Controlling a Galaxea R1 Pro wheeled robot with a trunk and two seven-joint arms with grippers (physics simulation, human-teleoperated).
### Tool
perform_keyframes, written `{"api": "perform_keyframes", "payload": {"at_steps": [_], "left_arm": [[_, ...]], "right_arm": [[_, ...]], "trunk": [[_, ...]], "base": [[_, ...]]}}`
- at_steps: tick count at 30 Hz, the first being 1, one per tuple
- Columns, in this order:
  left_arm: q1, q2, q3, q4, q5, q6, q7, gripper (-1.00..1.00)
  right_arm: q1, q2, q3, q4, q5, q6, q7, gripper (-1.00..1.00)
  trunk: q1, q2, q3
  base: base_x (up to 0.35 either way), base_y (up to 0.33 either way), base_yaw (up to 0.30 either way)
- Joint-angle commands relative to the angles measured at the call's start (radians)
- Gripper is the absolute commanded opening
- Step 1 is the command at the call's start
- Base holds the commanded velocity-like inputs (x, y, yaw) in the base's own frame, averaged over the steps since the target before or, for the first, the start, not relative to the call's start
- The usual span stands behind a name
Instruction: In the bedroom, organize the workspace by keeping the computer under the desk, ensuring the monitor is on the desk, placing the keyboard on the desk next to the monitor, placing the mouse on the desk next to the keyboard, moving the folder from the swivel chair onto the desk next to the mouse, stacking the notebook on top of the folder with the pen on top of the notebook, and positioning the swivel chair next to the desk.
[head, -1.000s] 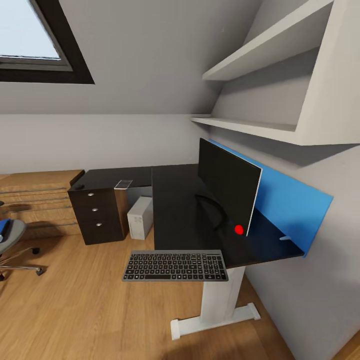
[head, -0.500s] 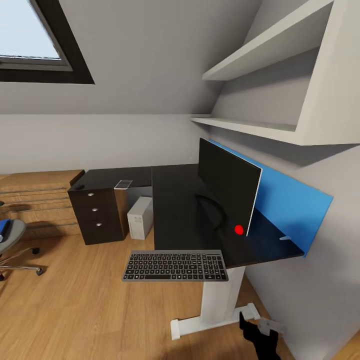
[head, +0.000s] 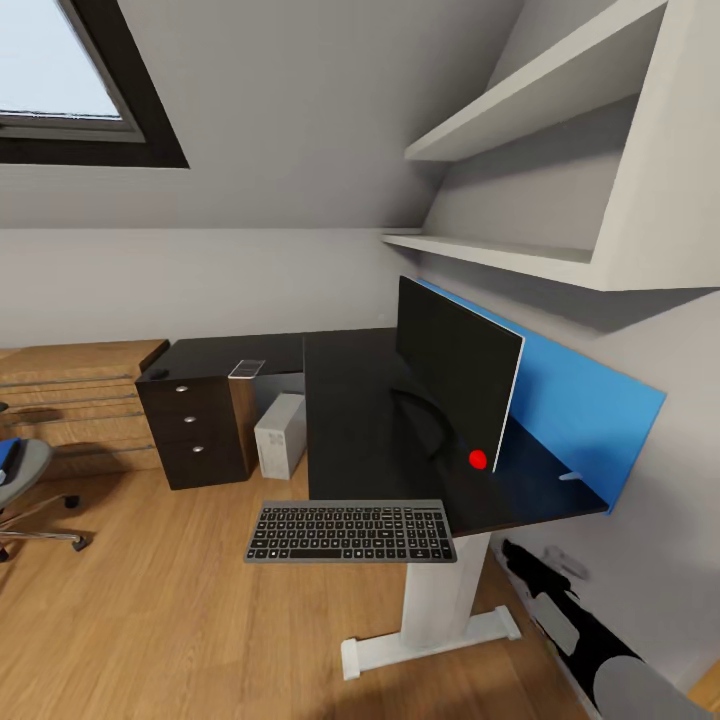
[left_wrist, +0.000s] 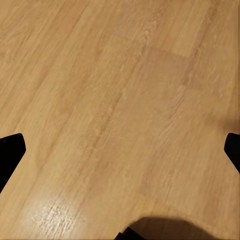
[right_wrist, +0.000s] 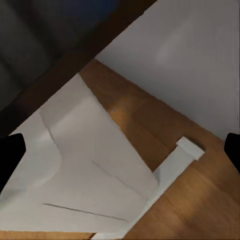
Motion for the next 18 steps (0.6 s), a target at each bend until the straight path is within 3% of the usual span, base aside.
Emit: {"api": "perform_keyframes", "payload": {"at_steps": [1, 3, 6, 10, 13, 18], "left_arm": [[0.000, 0.001, -0.008, -0.002, 0.007, -0.008, 0.008, 1.00], [0.000, 0.001, -0.008, -0.002, 0.007, -0.009, 0.008, 1.00], [0.000, 0.001, -0.007, -0.002, 0.007, -0.009, 0.008, 1.00], [0.000, 0.001, -0.008, -0.002, 0.007, -0.009, 0.009, 1.00], [0.000, 0.001, -0.008, -0.002, 0.007, -0.009, 0.009, 1.00], [0.000, 0.002, -0.007, -0.002, 0.009, -0.008, 0.009, 1.00]], "right_arm": [[-0.001, -0.045, 0.006, -0.009, -0.092, 0.111, 0.021, 1.00], [-0.002, -0.061, 0.004, -0.016, -0.140, 0.219, 0.062, 1.00], [-0.002, -0.096, -0.002, -0.032, -0.239, 0.399, 0.200, 1.00], [-0.001, -0.130, -0.004, -0.035, -0.278, 0.525, 0.335, 1.00], [0.000, -0.140, -0.004, -0.032, -0.288, 0.598, 0.434, 1.00], [0.000, -0.143, -0.003, -0.030, -0.290, 0.654, 0.513, 1.00]], "trunk": [[0.000, -0.001, -0.001], [0.000, -0.001, -0.001], [0.000, -0.001, -0.001], [0.000, -0.001, -0.001], [0.000, -0.001, -0.001], [0.000, -0.001, -0.001]], "base": [[0.000, 0.000, 0.000], [0.000, 0.000, 0.000], [0.000, 0.000, 0.000], [0.000, 0.000, 0.000], [0.000, 0.000, 0.000], [0.000, 0.000, 0.000]]}}
